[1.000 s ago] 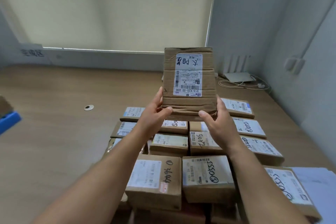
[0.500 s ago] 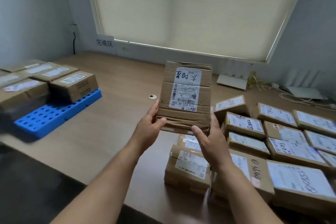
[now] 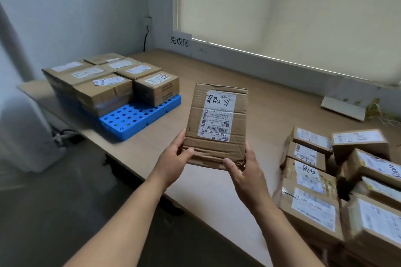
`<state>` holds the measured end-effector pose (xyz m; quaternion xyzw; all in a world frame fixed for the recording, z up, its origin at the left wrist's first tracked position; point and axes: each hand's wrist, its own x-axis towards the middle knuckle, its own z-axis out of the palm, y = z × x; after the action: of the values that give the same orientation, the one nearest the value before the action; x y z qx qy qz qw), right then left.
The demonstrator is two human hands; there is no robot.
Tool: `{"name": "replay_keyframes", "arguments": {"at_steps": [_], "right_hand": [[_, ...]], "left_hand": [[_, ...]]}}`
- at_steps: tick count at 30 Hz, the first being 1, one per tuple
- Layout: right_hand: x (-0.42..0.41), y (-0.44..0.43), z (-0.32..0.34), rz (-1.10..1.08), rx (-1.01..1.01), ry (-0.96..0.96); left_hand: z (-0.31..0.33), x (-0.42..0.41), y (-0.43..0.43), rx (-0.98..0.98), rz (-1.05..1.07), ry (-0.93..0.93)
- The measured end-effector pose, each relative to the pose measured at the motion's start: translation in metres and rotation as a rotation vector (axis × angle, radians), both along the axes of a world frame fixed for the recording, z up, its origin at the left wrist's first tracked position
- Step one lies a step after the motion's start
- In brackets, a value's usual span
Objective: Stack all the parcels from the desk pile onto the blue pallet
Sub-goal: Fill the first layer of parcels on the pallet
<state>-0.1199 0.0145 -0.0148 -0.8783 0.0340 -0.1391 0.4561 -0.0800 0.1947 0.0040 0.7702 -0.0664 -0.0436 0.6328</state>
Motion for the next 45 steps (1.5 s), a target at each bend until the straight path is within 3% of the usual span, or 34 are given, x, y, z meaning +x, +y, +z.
{"name": "replay_keyframes", "arguments": {"at_steps": [11,26,34,45], "right_hand": [[0.07,0.083,-0.022,0.103,0.007,0.055],[0.181,0.206,-0.05,0.206,0.109,0.138],[0.219,0.264,-0.062,0.095,0.078,0.216],[0.261,0.351,-0.059,-0.219,0.145,0.286]], "left_hand": [[-0.026,0.047,0.086,-0.011,0.157,0.038],[-0.041,0.164,0.219,0.13,0.264,0.117],[-0.052,0.217,0.272,0.169,0.232,0.123],[-0.061,0.314,0.336,0.305,-0.059,0.139]]}}
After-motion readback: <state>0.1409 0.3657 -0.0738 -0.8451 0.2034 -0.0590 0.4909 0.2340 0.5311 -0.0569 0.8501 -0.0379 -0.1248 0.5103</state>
